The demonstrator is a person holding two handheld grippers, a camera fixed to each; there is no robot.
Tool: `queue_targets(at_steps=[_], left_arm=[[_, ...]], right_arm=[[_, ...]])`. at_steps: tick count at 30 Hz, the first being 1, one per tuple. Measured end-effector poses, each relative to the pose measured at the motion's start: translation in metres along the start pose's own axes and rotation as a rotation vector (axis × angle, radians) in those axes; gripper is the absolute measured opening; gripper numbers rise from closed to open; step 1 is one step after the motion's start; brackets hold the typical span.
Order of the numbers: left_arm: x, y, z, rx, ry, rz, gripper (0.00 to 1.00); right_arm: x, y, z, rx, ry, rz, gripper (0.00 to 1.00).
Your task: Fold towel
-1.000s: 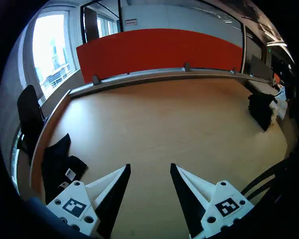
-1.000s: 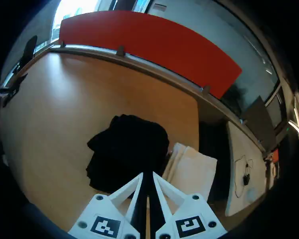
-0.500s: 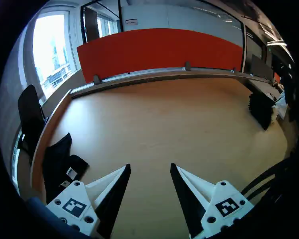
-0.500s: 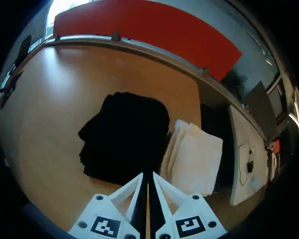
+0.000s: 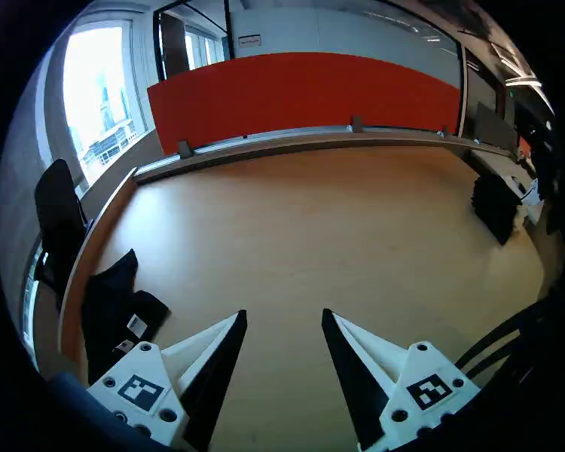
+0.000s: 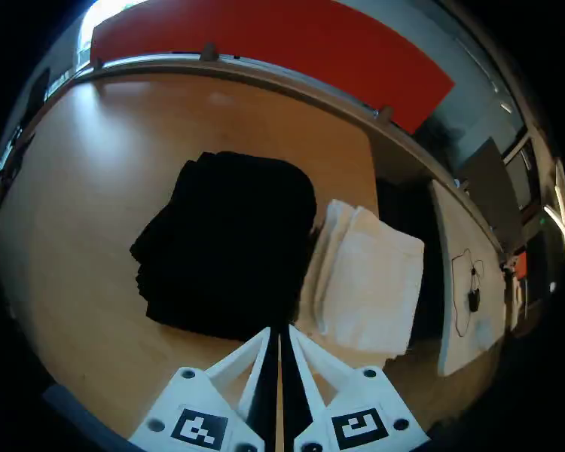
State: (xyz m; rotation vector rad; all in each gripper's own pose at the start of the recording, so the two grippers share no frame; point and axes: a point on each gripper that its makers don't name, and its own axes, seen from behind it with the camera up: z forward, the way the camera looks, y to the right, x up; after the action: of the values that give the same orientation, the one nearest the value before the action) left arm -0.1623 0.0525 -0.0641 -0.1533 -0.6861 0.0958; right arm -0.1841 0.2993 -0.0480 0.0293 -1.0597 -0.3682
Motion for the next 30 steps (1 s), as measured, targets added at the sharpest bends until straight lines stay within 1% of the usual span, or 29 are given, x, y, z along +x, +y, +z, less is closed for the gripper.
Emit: queue_targets(at_steps=[12,17,29,30], left_arm=[[-0.0010,-0.0019,0.0006,0.005,-0.006,-0.001,0.73],[-0.0002,-0.0029,0.0015,0.007,-0.007,0.000,0.72],[0.0022,-0.0008,0.0051,0.002,-0.007,0.001,0.73],[0.0023,-0.0006,0.0053,0.002,-0.007,0.001,0.73]], right_arm=[[-0.0100,0.0039,0.0077,-0.016,-0.045,0.028,0.05],[-0.0085,0.0041,0.0096,-0.019,-0.046,0.032,0.05],[-0.0076,0.0034,0.0104,-0.019,-0.043,0.047,0.05],[-0.0078,0.0031,0.0101,-0.019,-0.042,0.049,0.10]])
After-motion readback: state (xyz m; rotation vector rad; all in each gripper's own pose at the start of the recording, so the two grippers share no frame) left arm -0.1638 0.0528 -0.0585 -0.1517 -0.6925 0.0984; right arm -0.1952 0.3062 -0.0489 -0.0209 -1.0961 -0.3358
